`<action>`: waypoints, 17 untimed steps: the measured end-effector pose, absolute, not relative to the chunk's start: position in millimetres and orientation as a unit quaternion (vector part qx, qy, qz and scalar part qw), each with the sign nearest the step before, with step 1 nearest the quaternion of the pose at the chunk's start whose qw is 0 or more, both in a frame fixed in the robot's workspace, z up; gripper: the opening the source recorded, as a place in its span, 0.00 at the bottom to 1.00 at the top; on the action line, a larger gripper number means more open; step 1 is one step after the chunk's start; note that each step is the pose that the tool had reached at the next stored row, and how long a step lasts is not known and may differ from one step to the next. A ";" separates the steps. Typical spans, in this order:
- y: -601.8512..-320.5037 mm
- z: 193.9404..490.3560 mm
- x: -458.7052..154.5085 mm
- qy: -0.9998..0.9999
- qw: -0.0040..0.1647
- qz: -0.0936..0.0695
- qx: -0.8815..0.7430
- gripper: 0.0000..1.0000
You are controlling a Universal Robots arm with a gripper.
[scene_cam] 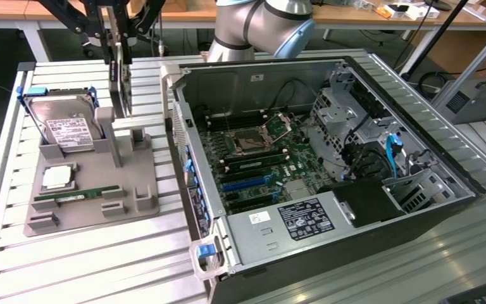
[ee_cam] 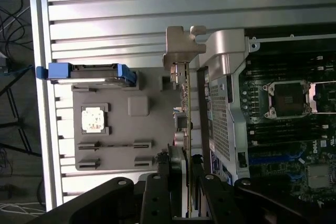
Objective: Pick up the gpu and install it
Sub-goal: 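Pick up the gpu and move the gpu toward the slot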
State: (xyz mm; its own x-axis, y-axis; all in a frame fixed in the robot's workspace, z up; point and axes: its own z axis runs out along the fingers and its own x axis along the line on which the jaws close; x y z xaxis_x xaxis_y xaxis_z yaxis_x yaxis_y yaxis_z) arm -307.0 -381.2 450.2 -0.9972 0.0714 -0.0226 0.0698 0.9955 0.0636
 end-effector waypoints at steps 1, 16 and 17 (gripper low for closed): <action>-381.9 450.2 -306.9 0.999 0.012 0.031 0.035 0.27; -391.8 450.0 -306.5 0.999 0.012 0.031 0.035 0.27; -392.3 450.0 -306.4 0.999 0.012 0.031 0.035 0.27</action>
State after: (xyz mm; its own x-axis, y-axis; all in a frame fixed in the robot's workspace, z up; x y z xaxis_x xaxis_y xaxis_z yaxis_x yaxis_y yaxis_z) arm -306.4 -392.3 450.0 -0.9972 0.0714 -0.0227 0.0699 0.9955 0.0636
